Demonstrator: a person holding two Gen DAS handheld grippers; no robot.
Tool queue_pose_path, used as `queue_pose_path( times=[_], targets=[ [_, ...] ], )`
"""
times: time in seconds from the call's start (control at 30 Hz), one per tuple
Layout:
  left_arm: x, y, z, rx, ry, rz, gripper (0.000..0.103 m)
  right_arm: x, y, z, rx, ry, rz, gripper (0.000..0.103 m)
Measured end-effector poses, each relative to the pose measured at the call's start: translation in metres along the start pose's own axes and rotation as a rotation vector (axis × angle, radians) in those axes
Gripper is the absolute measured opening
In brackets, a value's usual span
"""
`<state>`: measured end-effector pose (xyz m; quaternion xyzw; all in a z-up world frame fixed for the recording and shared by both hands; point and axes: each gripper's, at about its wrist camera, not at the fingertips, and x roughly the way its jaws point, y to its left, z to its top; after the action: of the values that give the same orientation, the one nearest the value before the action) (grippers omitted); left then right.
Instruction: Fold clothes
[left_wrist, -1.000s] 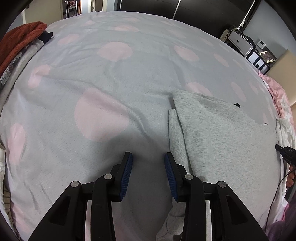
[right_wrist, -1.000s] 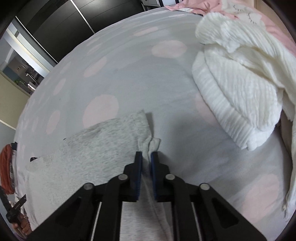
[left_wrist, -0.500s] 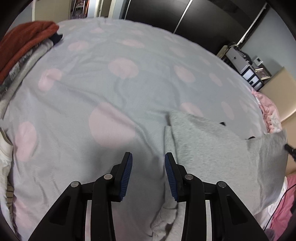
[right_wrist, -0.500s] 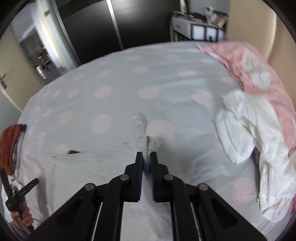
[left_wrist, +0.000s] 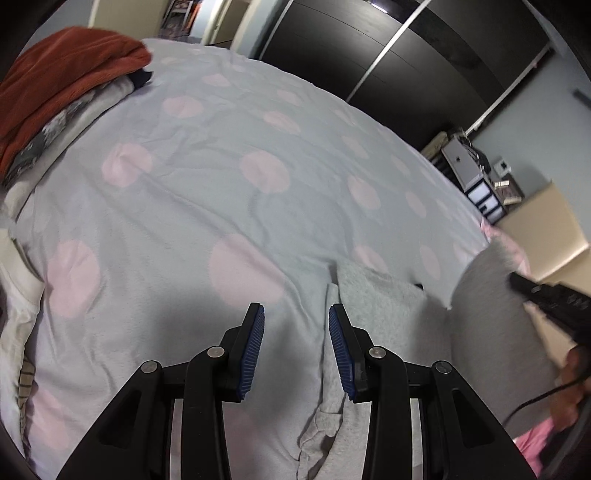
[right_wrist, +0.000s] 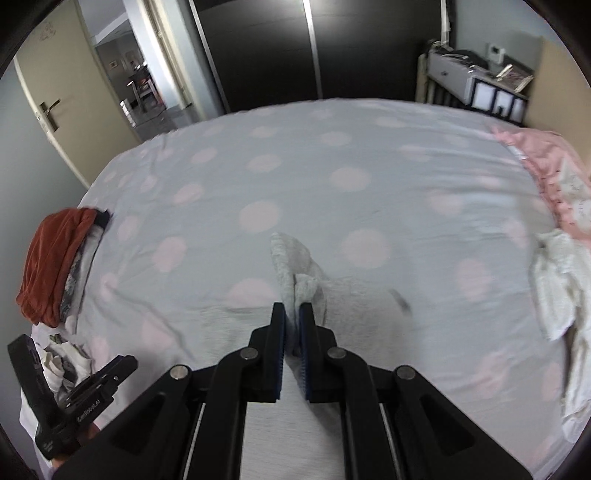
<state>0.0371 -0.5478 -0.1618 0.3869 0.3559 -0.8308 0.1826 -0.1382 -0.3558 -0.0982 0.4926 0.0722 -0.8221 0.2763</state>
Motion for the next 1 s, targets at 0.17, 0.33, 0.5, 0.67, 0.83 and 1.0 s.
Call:
queue_pose_path(
  times=[0.17,0.33,0.5,0.67,0.83,1.0],
  targets=[
    [-0.005,0.014,0.005,-0.05,-0.009,0.008,0.038,0.046,0.05,-0.016,-0.047,0.07,0.032,0.007],
    [0.001,0.021,0.009,-0.065,0.015,0.002,0.038,0.096,0.067,-0.033,-0.034,0.154,0.068,0.007],
    [0.017,0.017,0.008,-0.044,0.076,-0.005,0.038,0.129,0.07,-0.045,-0.018,0.215,0.107,0.007],
    [0.023,0.007,0.006,0.01,0.079,0.029,0.038,0.145,0.07,-0.051,-0.024,0.25,0.135,0.011],
    [0.02,0.003,0.001,0.056,0.071,0.048,0.044,0.123,0.076,-0.049,-0.08,0.245,0.146,0.019],
    [0.005,-0.012,-0.014,0.15,0.035,0.05,0.045,0.074,0.061,-0.06,-0.099,0.177,0.191,0.019]
  ],
)
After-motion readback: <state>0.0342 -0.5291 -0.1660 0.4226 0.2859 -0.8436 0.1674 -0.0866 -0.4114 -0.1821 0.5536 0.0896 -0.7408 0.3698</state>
